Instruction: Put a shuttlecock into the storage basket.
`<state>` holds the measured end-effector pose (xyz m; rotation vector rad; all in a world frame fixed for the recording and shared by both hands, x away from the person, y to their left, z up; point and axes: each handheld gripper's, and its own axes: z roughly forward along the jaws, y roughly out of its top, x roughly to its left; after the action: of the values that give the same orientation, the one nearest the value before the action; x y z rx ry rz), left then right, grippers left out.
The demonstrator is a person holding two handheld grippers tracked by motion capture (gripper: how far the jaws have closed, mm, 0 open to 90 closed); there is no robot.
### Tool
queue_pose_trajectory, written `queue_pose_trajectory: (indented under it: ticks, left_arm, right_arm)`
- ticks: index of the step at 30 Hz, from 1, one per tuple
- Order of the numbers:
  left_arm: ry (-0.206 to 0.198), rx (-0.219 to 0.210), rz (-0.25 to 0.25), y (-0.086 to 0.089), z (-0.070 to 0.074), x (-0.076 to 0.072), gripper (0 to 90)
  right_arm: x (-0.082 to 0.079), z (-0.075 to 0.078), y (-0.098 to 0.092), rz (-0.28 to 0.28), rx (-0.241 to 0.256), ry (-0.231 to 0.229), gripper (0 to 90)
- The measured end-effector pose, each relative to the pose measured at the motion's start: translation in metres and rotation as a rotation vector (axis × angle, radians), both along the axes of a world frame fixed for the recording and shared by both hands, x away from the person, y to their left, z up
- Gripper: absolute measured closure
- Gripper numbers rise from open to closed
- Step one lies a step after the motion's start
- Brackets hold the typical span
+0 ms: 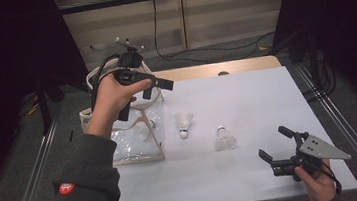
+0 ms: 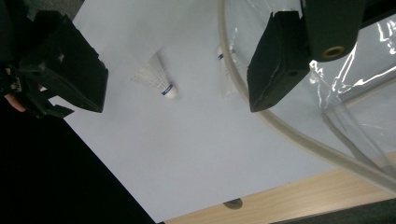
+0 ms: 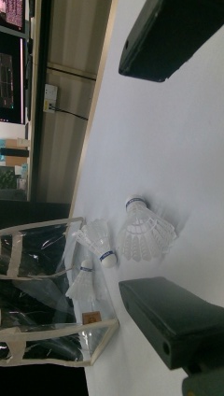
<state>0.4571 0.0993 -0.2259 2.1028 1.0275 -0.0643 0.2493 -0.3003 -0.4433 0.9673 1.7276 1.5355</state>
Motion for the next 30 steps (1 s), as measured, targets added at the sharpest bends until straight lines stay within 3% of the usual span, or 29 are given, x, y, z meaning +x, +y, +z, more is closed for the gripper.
queue_pose_trajectory:
  ticks: [30]
  left_arm:
    - [0.009,-0.025,-0.081,-0.035,-0.005,-0.016,13.6]
  right_arm:
    - [0.001,0.0,0.001,0.005,0.001,0.004,0.0]
